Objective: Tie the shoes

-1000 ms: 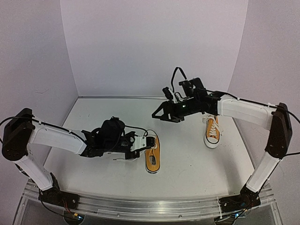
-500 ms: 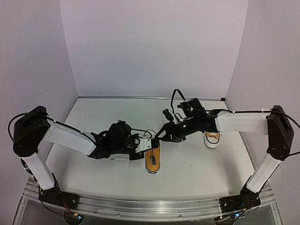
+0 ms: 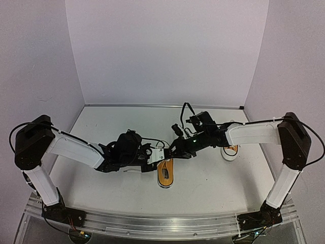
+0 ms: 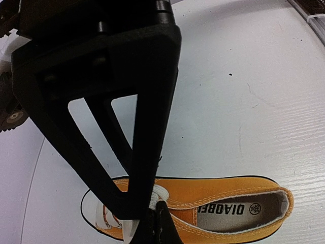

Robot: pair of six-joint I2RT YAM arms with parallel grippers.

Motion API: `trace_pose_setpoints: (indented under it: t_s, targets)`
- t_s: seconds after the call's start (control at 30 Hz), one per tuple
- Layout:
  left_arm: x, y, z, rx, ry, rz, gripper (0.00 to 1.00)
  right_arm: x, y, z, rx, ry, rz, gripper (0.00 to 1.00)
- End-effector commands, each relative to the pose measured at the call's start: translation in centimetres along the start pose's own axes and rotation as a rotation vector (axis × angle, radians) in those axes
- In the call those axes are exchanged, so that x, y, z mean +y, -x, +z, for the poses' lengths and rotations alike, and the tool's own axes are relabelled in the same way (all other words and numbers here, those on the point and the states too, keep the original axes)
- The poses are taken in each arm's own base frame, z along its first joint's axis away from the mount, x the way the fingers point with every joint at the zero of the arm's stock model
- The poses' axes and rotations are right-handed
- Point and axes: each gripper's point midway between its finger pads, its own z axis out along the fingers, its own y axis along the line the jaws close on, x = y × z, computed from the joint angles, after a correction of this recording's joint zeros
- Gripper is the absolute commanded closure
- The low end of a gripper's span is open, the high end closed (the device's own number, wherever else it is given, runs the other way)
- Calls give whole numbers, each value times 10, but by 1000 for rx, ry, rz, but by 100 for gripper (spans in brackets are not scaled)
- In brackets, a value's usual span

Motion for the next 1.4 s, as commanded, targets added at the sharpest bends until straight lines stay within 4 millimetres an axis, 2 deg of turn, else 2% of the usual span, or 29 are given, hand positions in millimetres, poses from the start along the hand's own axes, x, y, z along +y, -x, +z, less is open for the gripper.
trace_pose_setpoints:
  t_s: [0.0, 0.4, 0.6, 0.7, 0.73, 0.8, 0.9, 1.03, 1.1, 1.2, 1.37]
  targets:
    - [14, 17, 1, -47, 48, 17, 100, 14, 4, 5, -2, 52, -18, 71]
    - [19, 20, -1, -64, 74, 30, 100, 15, -4, 12, 39, 97, 32, 83]
    - [20, 20, -1, -68, 79, 32, 100, 14, -4, 15, 37, 105, 42, 100]
    - [21, 19, -3, -59, 88, 28, 99, 12, -4, 14, 28, 91, 42, 100]
    - [21, 18, -4, -52, 90, 25, 96, 10, -3, 13, 21, 82, 43, 100]
    - [22, 15, -7, -26, 91, 15, 84, 8, 0, 9, -2, 61, 41, 100]
    - [20, 8, -22, 21, 62, -29, 72, 3, 2, 4, -28, 35, 49, 100]
    - [32, 0, -53, 28, 57, -166, 63, 0, 2, 2, -36, 22, 52, 100]
    - [45, -12, -66, 63, 89, -244, 61, 0, 3, 2, -39, 18, 52, 100]
    - [59, -44, -77, 195, 100, -363, 60, 1, 4, 1, -44, 19, 49, 100]
    - [51, -107, -74, 481, 35, -463, 60, 5, 7, -2, -54, 26, 43, 100]
